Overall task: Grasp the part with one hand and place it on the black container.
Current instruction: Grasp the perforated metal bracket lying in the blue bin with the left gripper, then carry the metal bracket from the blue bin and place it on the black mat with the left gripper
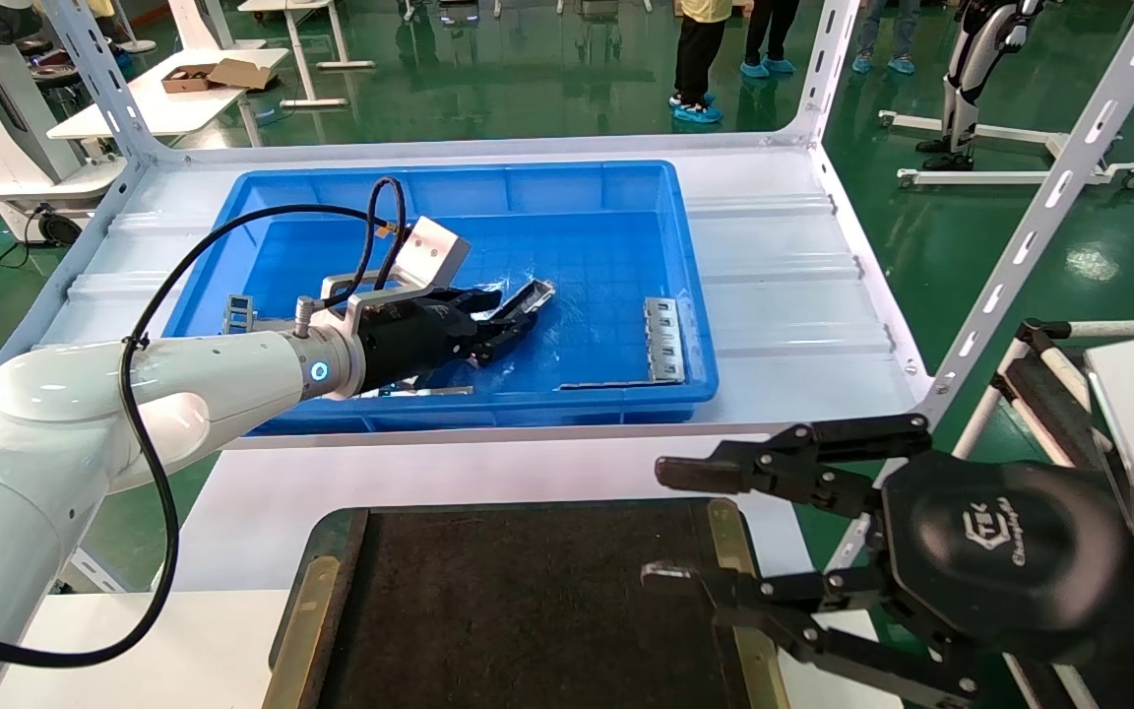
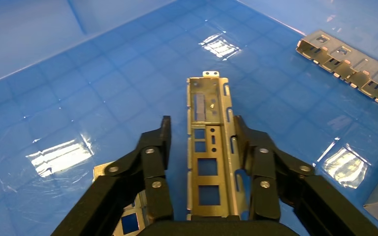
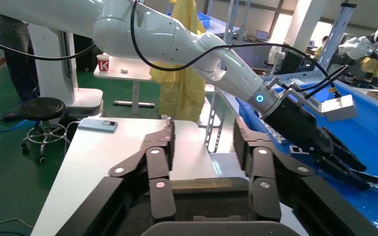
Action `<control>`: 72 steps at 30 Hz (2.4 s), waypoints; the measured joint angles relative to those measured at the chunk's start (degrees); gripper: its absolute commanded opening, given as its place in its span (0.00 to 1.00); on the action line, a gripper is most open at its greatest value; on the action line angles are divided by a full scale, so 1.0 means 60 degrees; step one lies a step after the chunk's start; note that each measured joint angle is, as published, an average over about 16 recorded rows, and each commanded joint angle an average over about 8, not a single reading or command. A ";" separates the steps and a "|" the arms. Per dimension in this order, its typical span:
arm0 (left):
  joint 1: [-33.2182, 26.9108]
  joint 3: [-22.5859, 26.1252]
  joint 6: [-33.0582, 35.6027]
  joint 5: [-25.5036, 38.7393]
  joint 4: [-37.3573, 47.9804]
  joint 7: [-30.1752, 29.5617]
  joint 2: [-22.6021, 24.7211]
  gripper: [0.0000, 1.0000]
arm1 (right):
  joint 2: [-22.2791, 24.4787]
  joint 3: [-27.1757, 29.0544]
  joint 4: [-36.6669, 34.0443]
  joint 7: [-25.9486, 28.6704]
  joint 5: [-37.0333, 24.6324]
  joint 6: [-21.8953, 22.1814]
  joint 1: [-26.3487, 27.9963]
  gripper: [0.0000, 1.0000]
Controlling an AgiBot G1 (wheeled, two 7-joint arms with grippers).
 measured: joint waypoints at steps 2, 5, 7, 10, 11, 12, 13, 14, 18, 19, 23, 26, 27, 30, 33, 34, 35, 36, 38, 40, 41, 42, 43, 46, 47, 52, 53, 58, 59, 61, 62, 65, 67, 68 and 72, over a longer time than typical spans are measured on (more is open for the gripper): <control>0.0008 0.0013 -0.0007 -0.0038 0.0014 0.0001 0.0000 0.00 | 0.0001 -0.0001 0.0000 -0.0001 0.0001 0.0001 0.0000 0.00; 0.0021 0.0025 -0.0022 -0.0104 0.0027 0.0002 0.0001 0.00 | 0.0001 -0.0003 0.0000 -0.0002 0.0002 0.0001 0.0001 0.00; 0.0026 0.0027 -0.0034 -0.0156 0.0030 0.0004 0.0001 0.00 | 0.0002 -0.0004 0.0000 -0.0002 0.0003 0.0002 0.0001 0.00; 0.0017 0.0022 -0.0048 -0.0245 0.0029 0.0004 -0.0001 0.00 | 0.0003 -0.0006 0.0000 -0.0003 0.0004 0.0003 0.0001 0.00; 0.0012 0.0017 -0.0051 -0.0279 0.0029 0.0004 -0.0002 0.00 | 0.0003 -0.0007 0.0000 -0.0004 0.0005 0.0003 0.0002 0.00; 0.0005 0.0011 -0.0053 -0.0314 0.0028 0.0005 -0.0003 0.00 | 0.0003 -0.0008 0.0000 -0.0004 0.0005 0.0003 0.0002 0.00; -0.0004 0.0004 -0.0052 -0.0350 0.0027 0.0006 -0.0005 0.00 | 0.0003 -0.0008 0.0000 -0.0004 0.0006 0.0004 0.0002 0.00; -0.0015 -0.0004 -0.0047 -0.0389 0.0026 0.0007 -0.0008 0.00 | 0.0004 -0.0009 0.0000 -0.0004 0.0006 0.0004 0.0002 0.00; -0.0091 -0.0064 0.0036 -0.0572 0.0012 0.0020 -0.0035 0.00 | 0.0005 -0.0011 0.0000 -0.0006 0.0008 0.0005 0.0002 0.00; -0.0119 -0.0084 0.0081 -0.0624 0.0009 0.0026 -0.0047 0.00 | 0.0005 -0.0012 0.0000 -0.0006 0.0008 0.0005 0.0003 0.00; -0.0260 -0.0186 0.0409 -0.0850 -0.0001 0.0067 -0.0136 0.00 | 0.0006 -0.0015 0.0000 -0.0007 0.0010 0.0006 0.0003 0.00; -0.0366 -0.0287 0.0830 -0.1045 -0.0015 0.0119 -0.0259 0.00 | 0.0007 -0.0016 0.0000 -0.0008 0.0011 0.0007 0.0004 0.00; -0.0400 -0.0324 0.1008 -0.1113 -0.0024 0.0138 -0.0312 0.00 | 0.0007 -0.0017 0.0000 -0.0009 0.0012 0.0007 0.0004 0.00; -0.0488 -0.0440 0.1650 -0.1322 -0.0065 0.0198 -0.0512 0.00 | 0.0008 -0.0019 0.0000 -0.0009 0.0013 0.0008 0.0004 0.00; -0.0535 -0.0557 0.2428 -0.1529 -0.0141 0.0250 -0.0762 0.00 | 0.0009 -0.0021 0.0000 -0.0010 0.0014 0.0009 0.0004 0.00; -0.0537 -0.0594 0.2702 -0.1596 -0.0174 0.0266 -0.0854 0.00 | 0.0009 -0.0021 0.0000 -0.0011 0.0015 0.0009 0.0005 0.00; -0.0530 -0.0631 0.2985 -0.1663 -0.0215 0.0278 -0.0949 0.00 | 0.0009 -0.0022 0.0000 -0.0011 0.0015 0.0010 0.0005 0.00; -0.0513 -0.0666 0.3270 -0.1728 -0.0262 0.0285 -0.1046 0.00 | 0.0009 -0.0023 0.0000 -0.0011 0.0015 0.0010 0.0005 0.00; -0.0453 -0.0730 0.3847 -0.1853 -0.0380 0.0283 -0.1250 0.00 | 0.0010 -0.0024 0.0000 -0.0012 0.0016 0.0010 0.0005 0.00; -0.0350 -0.0782 0.4422 -0.1967 -0.0535 0.0257 -0.1462 0.00 | 0.0010 -0.0025 0.0000 -0.0013 0.0017 0.0011 0.0005 0.00; -0.0279 -0.0805 0.4709 -0.2021 -0.0631 0.0234 -0.1573 0.00 | 0.0011 -0.0026 0.0000 -0.0013 0.0018 0.0011 0.0006 0.00; -0.0197 -0.0824 0.4985 -0.2072 -0.0739 0.0205 -0.1683 0.00 | 0.0011 -0.0026 0.0000 -0.0013 0.0018 0.0011 0.0006 0.00; -0.0105 -0.0843 0.5254 -0.2124 -0.0858 0.0169 -0.1793 0.00 | 0.0011 -0.0027 0.0000 -0.0013 0.0018 0.0012 0.0006 0.00; 0.0254 -0.0894 0.6018 -0.2287 -0.1317 0.0016 -0.2128 0.00 | 0.0012 -0.0029 0.0000 -0.0014 0.0020 0.0013 0.0006 0.00; 0.0402 -0.0908 0.6257 -0.2343 -0.1507 -0.0052 -0.2241 0.00 | 0.0012 -0.0029 0.0000 -0.0015 0.0020 0.0013 0.0006 0.00; 0.1345 -0.0926 0.7219 -0.2629 -0.2708 -0.0486 -0.2801 0.00 | 0.0013 -0.0032 0.0000 -0.0016 0.0022 0.0014 0.0007 0.00; 0.1576 -0.0922 0.7356 -0.2690 -0.2995 -0.0595 -0.2913 0.00 | 0.0014 -0.0033 0.0000 -0.0016 0.0023 0.0014 0.0007 0.00; 0.2837 -0.0866 0.7614 -0.2923 -0.4475 -0.1192 -0.3401 0.00 | 0.0015 -0.0036 0.0000 -0.0018 0.0025 0.0016 0.0008 0.00; 0.3111 -0.0847 0.7553 -0.2938 -0.4768 -0.1312 -0.3481 0.00 | 0.0015 -0.0036 0.0000 -0.0018 0.0025 0.0016 0.0008 0.00; 0.3661 -0.0805 0.7296 -0.2935 -0.5316 -0.1553 -0.3610 0.00 | 0.0016 -0.0038 0.0000 -0.0019 0.0026 0.0016 0.0008 0.00; 0.3943 -0.0780 0.7100 -0.2911 -0.5581 -0.1676 -0.3662 0.00 | 0.0016 -0.0038 0.0000 -0.0019 0.0026 0.0017 0.0008 0.00; 0.4748 -0.0699 0.6317 -0.2775 -0.6283 -0.2049 -0.3759 0.00 | 0.0017 -0.0040 0.0000 -0.0020 0.0027 0.0017 0.0009 0.00; 0.5235 -0.0641 0.5685 -0.2625 -0.6665 -0.2287 -0.3775 0.00 | 0.0017 -0.0041 0.0000 -0.0021 0.0028 0.0018 0.0009 0.00; 0.5468 -0.0611 0.5342 -0.2537 -0.6830 -0.2407 -0.3767 0.00 | 0.0017 -0.0042 0.0000 -0.0021 0.0029 0.0018 0.0009 0.00; 0.6254 -0.0495 0.3863 -0.2119 -0.7303 -0.2830 -0.3613 0.00 | 0.0018 -0.0044 0.0000 -0.0022 0.0030 0.0019 0.0010 0.00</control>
